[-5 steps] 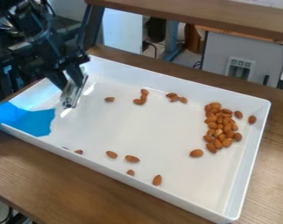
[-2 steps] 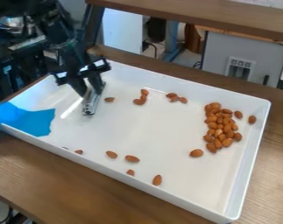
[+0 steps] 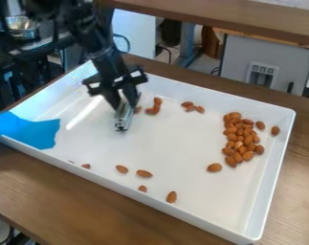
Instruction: Sweep into pile
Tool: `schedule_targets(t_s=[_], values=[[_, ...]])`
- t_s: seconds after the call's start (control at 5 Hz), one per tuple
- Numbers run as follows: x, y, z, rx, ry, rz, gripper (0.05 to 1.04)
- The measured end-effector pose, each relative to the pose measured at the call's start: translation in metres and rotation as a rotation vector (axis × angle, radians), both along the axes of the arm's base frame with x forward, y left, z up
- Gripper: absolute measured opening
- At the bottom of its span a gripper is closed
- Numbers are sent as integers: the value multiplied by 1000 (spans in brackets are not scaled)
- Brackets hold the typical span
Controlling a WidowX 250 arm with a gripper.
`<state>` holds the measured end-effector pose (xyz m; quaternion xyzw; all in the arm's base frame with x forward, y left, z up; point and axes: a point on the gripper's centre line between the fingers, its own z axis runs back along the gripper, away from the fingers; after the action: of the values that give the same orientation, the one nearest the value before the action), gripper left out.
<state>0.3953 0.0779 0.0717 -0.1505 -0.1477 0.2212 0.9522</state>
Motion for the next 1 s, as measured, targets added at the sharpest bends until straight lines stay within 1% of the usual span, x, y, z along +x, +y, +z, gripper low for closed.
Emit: schedule_targets(t_s=[0.2, 0.4, 0.6, 0.8, 1.0], values=[[6, -21, -2, 10, -10, -24, 350], [8, -41, -5, 9, -14, -53, 350], [11, -66, -5, -1, -21, -77, 350], [12, -92, -4, -28, -12, -93, 350], [7, -131, -3, -59, 6, -155, 350]])
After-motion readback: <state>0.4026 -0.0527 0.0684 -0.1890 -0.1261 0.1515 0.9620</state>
